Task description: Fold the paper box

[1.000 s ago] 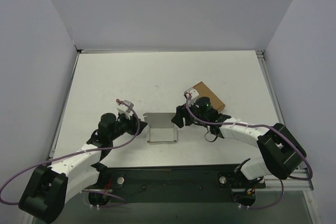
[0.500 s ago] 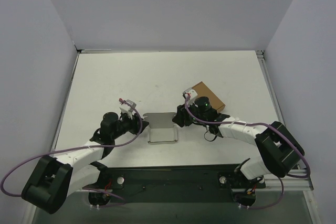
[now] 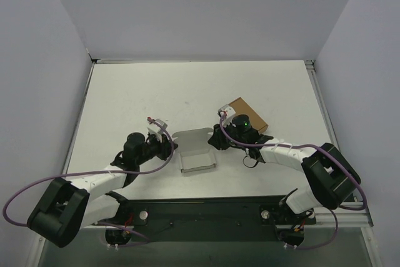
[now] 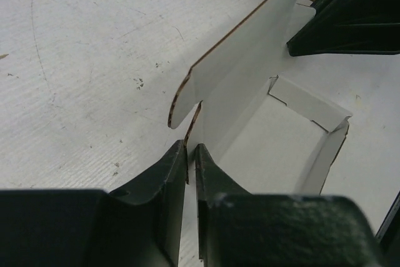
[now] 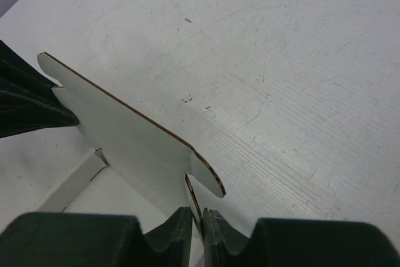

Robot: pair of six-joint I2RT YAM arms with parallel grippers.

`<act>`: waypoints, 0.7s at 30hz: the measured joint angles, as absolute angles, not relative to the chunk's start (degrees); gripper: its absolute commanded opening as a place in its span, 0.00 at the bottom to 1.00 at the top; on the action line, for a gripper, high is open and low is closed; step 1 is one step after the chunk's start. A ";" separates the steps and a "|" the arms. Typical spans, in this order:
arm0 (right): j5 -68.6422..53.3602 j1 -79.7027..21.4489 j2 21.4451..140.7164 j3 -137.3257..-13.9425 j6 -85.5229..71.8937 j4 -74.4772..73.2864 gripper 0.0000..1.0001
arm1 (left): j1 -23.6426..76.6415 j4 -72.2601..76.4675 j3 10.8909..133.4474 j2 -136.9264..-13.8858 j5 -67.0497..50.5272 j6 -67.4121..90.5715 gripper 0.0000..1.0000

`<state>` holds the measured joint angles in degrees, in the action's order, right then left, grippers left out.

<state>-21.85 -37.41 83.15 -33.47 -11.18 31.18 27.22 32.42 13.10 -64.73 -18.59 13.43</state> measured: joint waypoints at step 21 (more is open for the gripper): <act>14.41 -52.18 82.59 -32.12 -16.58 32.99 0.00 | 45.76 25.63 21.96 -71.16 16.97 17.65 0.00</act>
<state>14.41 -52.18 82.59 -32.12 -16.58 32.99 45.76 25.63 21.96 -71.16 16.97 17.65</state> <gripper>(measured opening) 0.063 0.022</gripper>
